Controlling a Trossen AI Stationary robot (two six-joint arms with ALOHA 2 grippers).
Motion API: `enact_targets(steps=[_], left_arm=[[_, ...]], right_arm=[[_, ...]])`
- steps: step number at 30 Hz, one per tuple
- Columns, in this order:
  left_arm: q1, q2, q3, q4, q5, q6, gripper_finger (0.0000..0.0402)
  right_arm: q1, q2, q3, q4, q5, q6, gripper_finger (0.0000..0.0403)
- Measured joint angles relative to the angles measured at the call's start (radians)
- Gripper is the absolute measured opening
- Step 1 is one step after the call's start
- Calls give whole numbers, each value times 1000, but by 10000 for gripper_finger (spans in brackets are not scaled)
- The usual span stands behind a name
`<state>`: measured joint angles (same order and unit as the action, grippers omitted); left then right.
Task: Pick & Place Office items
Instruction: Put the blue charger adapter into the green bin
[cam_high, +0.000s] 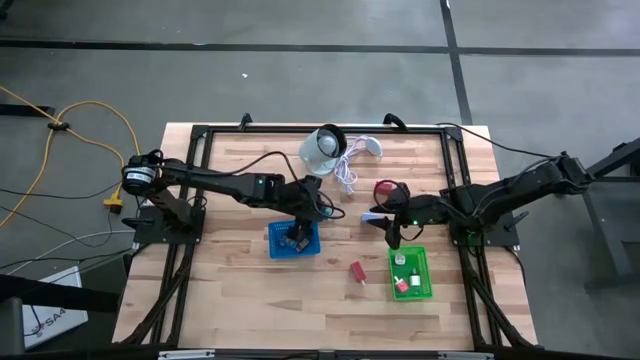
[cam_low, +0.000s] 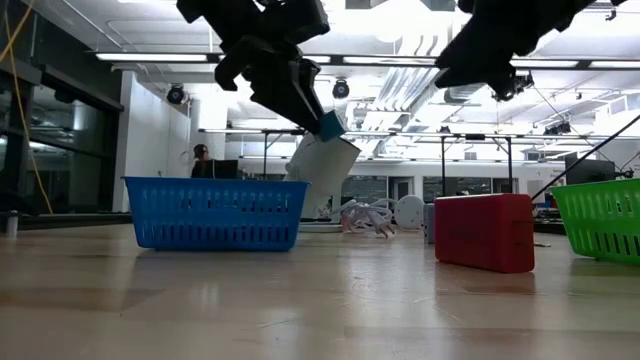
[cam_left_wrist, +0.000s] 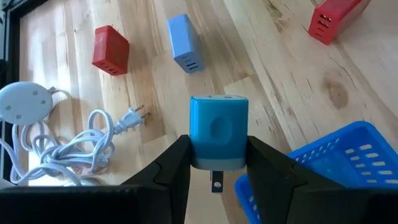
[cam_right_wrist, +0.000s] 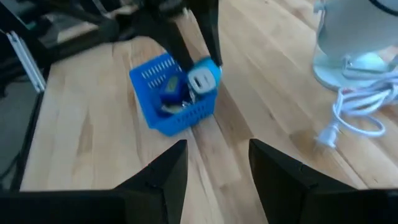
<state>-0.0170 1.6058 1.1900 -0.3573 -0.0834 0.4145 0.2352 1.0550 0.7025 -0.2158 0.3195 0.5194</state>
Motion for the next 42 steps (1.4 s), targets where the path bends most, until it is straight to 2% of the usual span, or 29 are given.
enact_targets(steps=[4,8,14,23,34,42], left_arm=[[0,0,0,3,0,-25,124],[0,0,0,50,0,-27,124],[0,0,0,166,0,-50,124],[0,0,0,221,0,-75,124],[0,0,0,225,3,-99,124],[-10,0,0,245,63,-102,124]], right_arm=[[0,0,0,82,-1,-3,158],[0,8,0,115,6,-95,158],[0,84,2,194,52,-262,158],[0,222,1,281,54,-477,158],[0,259,0,313,129,-494,158],[0,259,0,332,125,-494,158]])
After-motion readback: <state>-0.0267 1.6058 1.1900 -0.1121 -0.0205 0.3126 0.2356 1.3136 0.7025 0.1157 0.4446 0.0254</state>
